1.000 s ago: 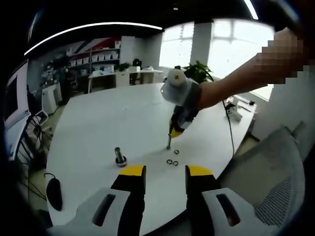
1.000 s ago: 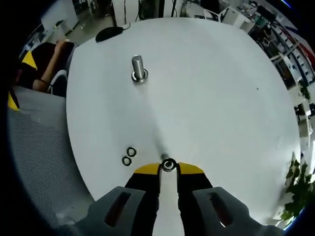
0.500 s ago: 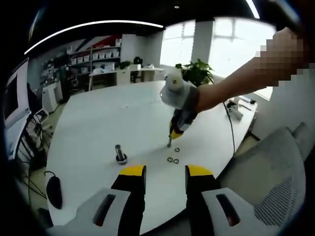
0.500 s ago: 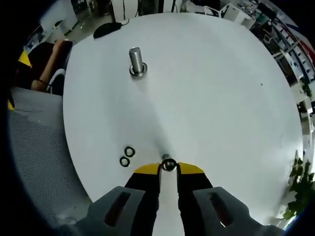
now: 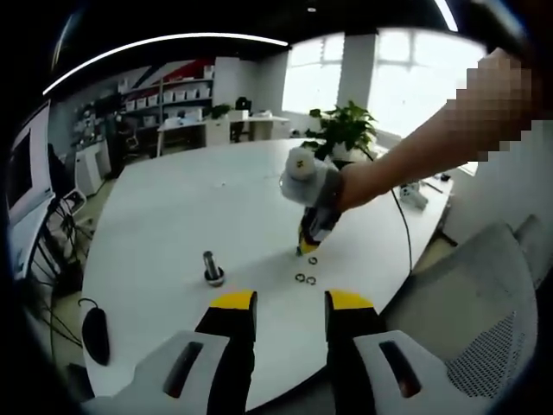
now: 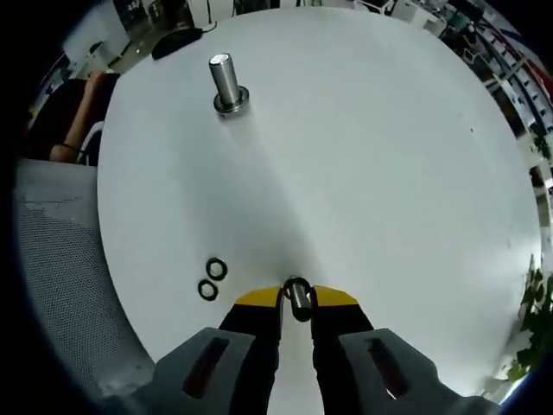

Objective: Place the washer onto the threaded stud by aligning its center hole with the stud, sliding it down to the base, and recovering from edge contact or off-axis alignment until the washer reaches the visible bottom stop.

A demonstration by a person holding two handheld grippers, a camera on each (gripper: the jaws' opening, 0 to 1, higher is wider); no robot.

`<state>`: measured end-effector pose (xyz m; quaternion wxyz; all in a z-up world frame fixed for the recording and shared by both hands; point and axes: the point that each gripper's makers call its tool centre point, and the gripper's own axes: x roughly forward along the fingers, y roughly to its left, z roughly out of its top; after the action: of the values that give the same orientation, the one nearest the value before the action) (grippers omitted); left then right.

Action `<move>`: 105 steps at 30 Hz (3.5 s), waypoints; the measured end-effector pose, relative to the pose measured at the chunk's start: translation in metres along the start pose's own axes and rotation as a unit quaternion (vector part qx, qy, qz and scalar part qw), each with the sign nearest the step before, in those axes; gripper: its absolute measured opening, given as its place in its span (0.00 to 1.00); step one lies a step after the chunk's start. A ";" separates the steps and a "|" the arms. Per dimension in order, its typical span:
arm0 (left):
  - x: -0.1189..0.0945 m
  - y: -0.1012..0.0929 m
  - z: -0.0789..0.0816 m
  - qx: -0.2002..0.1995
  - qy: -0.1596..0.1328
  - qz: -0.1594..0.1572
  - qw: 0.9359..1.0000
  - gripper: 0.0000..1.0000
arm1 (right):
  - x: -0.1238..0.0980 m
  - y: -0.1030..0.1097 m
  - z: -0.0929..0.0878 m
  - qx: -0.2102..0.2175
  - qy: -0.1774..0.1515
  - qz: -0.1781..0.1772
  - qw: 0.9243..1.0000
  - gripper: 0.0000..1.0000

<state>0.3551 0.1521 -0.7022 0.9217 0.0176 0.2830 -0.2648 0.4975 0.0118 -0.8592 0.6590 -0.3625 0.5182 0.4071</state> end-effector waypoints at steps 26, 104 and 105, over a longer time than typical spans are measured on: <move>0.000 0.001 0.000 -0.007 0.000 0.002 1.000 0.29 | -0.006 0.000 -0.010 0.007 -0.005 0.000 1.000 0.19; 0.000 0.005 -0.003 0.004 0.008 0.011 1.000 0.28 | 0.002 0.022 -0.025 -0.001 0.008 0.003 1.000 0.13; 0.000 0.006 -0.002 0.005 0.007 0.012 1.000 0.27 | 0.003 0.022 -0.026 -0.004 0.007 0.000 1.000 0.13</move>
<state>0.3565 0.1577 -0.7046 0.9226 0.0271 0.2880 -0.2551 0.4679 -0.0019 -0.8681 0.6542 -0.3677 0.5209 0.4068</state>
